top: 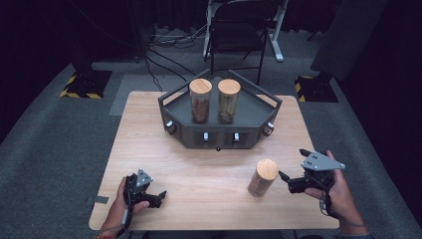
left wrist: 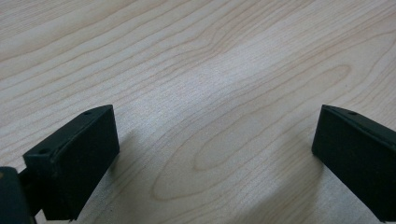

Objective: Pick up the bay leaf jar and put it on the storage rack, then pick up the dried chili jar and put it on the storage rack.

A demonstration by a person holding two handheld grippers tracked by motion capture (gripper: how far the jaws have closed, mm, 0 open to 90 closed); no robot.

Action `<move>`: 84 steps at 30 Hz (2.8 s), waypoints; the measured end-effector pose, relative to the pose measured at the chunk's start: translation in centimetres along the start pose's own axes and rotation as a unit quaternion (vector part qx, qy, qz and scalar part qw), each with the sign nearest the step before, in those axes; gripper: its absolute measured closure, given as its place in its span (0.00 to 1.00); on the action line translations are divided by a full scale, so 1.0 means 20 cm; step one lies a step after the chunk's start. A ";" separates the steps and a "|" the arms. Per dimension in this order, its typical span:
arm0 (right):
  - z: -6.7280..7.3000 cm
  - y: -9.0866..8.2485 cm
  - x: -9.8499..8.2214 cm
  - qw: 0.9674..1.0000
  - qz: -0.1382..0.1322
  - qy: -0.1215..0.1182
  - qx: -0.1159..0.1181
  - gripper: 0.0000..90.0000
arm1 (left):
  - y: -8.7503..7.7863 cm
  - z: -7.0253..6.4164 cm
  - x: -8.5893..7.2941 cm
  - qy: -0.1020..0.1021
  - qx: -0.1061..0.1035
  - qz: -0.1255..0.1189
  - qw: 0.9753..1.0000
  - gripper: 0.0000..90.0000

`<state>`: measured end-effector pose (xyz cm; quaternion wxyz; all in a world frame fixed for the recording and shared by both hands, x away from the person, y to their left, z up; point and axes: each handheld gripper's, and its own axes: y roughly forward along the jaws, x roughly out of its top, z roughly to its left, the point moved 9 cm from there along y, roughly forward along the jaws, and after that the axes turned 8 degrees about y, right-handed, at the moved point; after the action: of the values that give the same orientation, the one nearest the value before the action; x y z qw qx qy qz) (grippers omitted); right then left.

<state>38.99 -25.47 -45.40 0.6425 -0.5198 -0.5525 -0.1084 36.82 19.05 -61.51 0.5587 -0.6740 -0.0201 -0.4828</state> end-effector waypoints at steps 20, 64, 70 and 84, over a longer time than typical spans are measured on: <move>-0.03 0.08 -0.30 0.999 0.032 -0.013 -0.002 0.01 | 0.00 0.00 0.00 0.000 0.000 0.000 1.000 0.01; -0.09 0.31 -0.78 0.987 0.101 0.114 0.056 0.00 | 0.00 0.00 0.00 0.001 -0.002 0.001 1.000 0.01; -0.09 0.31 -0.78 0.987 0.102 0.114 0.056 0.00 | 0.00 0.00 0.00 0.002 -0.003 0.001 1.000 0.01; -0.09 0.31 -0.78 0.987 0.102 0.115 0.055 0.00 | 0.00 0.00 0.00 0.005 -0.003 -0.001 1.000 0.01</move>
<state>38.82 -30.92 -61.40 0.7371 -0.5210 -0.4246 -0.0706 36.90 19.06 -61.51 0.5562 -0.6733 -0.0159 -0.4868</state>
